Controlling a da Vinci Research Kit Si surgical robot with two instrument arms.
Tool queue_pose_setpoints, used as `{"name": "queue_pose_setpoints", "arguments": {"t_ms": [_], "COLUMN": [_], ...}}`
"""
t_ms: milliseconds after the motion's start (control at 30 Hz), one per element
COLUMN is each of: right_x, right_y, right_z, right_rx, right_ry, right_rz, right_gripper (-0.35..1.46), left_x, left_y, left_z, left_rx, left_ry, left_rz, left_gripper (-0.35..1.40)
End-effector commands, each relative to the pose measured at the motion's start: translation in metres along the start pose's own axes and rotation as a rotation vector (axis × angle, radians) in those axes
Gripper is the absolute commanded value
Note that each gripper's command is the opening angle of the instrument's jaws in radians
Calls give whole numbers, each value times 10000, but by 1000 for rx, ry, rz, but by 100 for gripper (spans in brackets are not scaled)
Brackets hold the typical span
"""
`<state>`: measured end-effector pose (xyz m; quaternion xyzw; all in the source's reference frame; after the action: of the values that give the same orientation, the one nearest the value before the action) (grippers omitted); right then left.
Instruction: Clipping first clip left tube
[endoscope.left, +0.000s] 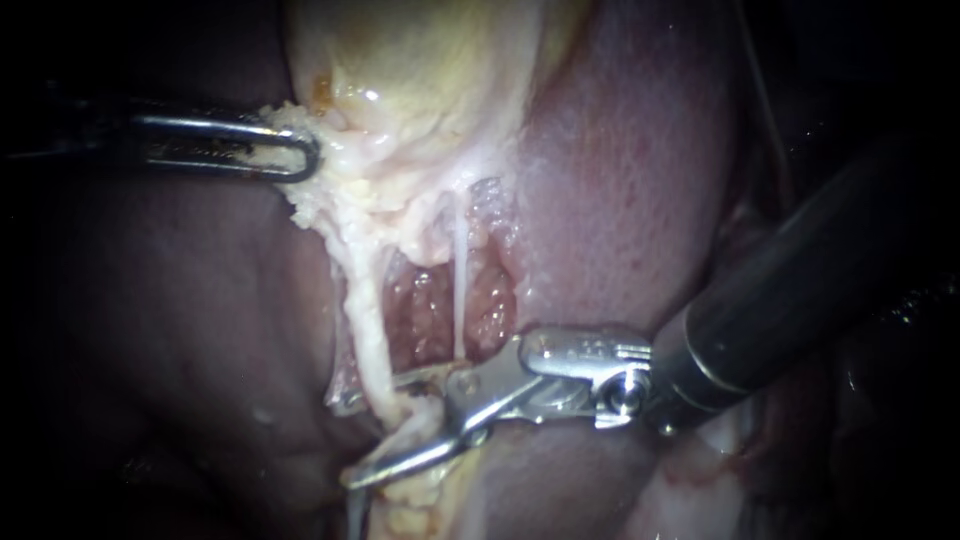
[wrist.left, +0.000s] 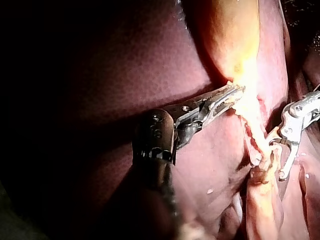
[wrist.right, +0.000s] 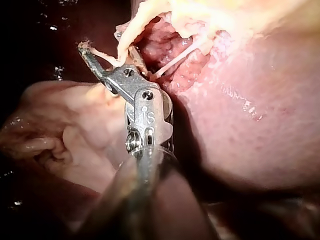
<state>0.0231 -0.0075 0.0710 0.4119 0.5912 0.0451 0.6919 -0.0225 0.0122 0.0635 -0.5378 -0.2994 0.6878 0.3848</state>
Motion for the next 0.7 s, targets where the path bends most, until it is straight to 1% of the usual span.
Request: {"name": "queue_pose_setpoints", "arguments": {"t_ms": [33, 67, 133, 200, 300, 367, 467, 700], "right_x": [-5, -11, -18, -19, -15, -11, 0, 30], "right_y": [-1, -2, -3, -4, -3, -3, -2, 1], "right_z": [2, 3, 5, 5, 5, 6, 7, 3], "right_rx": [5, 9, 20, 32, 50, 59, 68, 66], "right_ry": [-15, -25, -31, -34, -38, -26, 3, 80], "right_rz": [-2, -5, -10, -13, -15, -15, -12, 0], "right_gripper": [44, 44, 44, 44, 43, 43, 43, 43], "left_x": [0, 0, 0, 0, 1, 1, 1, 1], "left_y": [0, 0, 0, 0, 0, 0, 0, 0], "left_z": [0, 0, 1, 1, 2, 2, 2, 4], "left_rx": [0, 0, 0, 1, 1, -2, -1, -1], "left_ry": [0, 0, 0, 0, 1, 0, 0, 0], "left_rz": [0, 0, 0, 0, -1, -1, -1, -1], "left_gripper": [-35, -35, -35, -35, -35, -35, -35, -35]}}
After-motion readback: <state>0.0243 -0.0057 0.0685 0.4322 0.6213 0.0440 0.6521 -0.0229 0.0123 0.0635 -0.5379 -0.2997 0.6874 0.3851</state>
